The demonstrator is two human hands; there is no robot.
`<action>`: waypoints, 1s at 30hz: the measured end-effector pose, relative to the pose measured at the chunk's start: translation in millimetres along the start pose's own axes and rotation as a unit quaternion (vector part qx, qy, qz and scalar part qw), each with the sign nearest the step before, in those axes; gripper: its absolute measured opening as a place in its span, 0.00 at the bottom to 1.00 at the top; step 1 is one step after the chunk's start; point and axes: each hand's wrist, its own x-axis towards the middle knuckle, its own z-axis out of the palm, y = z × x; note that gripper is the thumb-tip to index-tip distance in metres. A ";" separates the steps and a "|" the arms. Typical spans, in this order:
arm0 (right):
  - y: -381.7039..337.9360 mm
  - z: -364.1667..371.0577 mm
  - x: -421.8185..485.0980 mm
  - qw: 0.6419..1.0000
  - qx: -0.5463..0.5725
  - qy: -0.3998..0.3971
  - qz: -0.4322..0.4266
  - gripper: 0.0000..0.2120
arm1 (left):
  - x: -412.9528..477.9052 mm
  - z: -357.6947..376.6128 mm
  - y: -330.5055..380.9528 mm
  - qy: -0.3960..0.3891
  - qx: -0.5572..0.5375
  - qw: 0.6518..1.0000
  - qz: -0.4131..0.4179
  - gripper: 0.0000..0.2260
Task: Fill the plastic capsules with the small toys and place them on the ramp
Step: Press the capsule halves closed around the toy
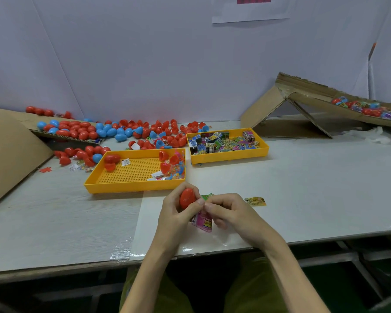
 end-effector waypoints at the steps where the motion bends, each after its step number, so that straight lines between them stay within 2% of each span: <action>1: 0.0 0.1 0.5 1.000 -0.003 0.001 0.002 0.19 | -0.1 0.3 0.1 0.001 0.002 1.000 0.002 0.08; 6: 1.6 1.5 1.4 1.000 -0.003 -0.004 0.000 0.14 | -0.4 1.6 0.5 -0.001 0.033 0.999 0.009 0.08; 14: 1.3 0.8 2.2 1.000 -0.025 0.005 -0.008 0.17 | 1.4 0.9 -1.4 0.003 0.026 1.000 0.004 0.07; 16: 1.1 1.0 1.3 1.000 -0.015 0.004 -0.010 0.15 | 1.9 0.8 -2.7 0.005 0.019 1.000 0.004 0.07; 18: 1.9 0.4 2.2 1.000 0.012 0.014 0.001 0.13 | 2.7 0.0 -4.4 0.020 0.007 1.000 0.004 0.06; 21: 3.6 -0.5 4.2 0.998 0.049 0.046 0.012 0.15 | 4.4 -1.5 -6.9 0.077 -0.004 0.997 0.008 0.05; 24: 4.8 -0.7 2.9 0.998 0.031 0.047 0.001 0.13 | 5.5 -2.2 -4.5 0.112 -0.035 0.993 0.001 0.08; 27: 5.9 -2.2 1.4 0.996 0.039 0.080 -0.009 0.10 | 6.5 -3.3 -3.6 0.109 -0.130 0.985 -0.006 0.15; 30: 5.6 -2.8 1.8 0.992 0.050 0.115 -0.030 0.15 | 6.2 -5.0 -4.7 0.129 -0.143 0.981 -0.001 0.16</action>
